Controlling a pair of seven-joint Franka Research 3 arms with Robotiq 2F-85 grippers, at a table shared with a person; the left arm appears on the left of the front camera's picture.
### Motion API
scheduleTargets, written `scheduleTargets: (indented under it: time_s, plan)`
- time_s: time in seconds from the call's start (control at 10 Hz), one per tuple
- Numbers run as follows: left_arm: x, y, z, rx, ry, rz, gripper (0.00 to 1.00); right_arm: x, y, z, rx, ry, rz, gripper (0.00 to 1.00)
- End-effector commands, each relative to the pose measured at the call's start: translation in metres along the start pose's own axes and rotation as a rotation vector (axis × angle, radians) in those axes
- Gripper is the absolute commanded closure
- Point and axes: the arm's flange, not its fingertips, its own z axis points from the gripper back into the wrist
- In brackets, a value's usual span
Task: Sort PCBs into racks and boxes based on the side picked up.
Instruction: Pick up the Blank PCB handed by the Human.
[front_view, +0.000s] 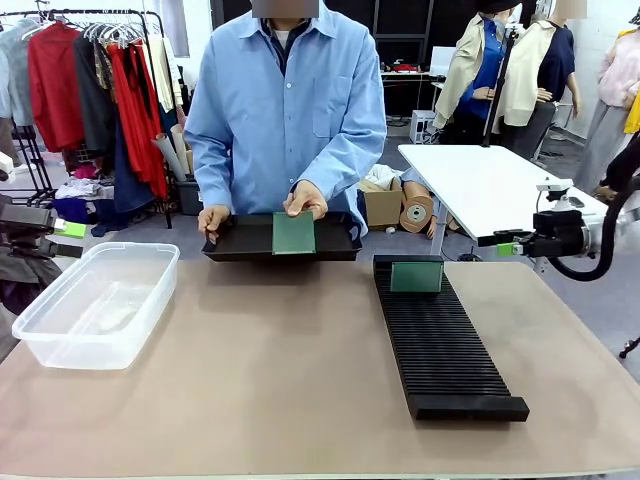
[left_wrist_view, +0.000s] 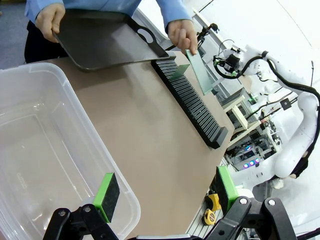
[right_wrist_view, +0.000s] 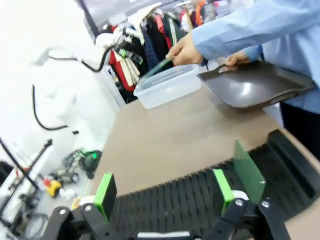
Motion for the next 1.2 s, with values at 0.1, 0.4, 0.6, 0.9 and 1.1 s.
scheduleTargets:
  time_s: [0.1,0.4,0.6,0.9,1.1]
  plan:
    - [0.001,-0.002,0.001,-0.001,-0.006,-0.002,0.0,0.014,0.033,-0.038,-0.008,-0.094,-0.24,0.0]
    - [0.001,-0.002,0.001,-0.001,-0.006,-0.002,0.0,0.013,0.065,-0.058,-0.002,-0.09,-0.439,0.0]
    - [0.001,-0.002,0.001,-0.001,-0.006,-0.002,0.0,0.012,0.072,-0.059,-0.048,-0.038,-0.57,0.0]
    - [0.001,-0.002,0.001,-0.001,-0.006,-0.002,0.0,0.022,0.082,-0.053,-0.093,-0.01,-0.647,0.0]
    - [0.001,-0.002,0.001,-0.001,-0.006,-0.002,0.0,0.029,0.087,-0.052,-0.075,-0.023,-0.671,0.0]
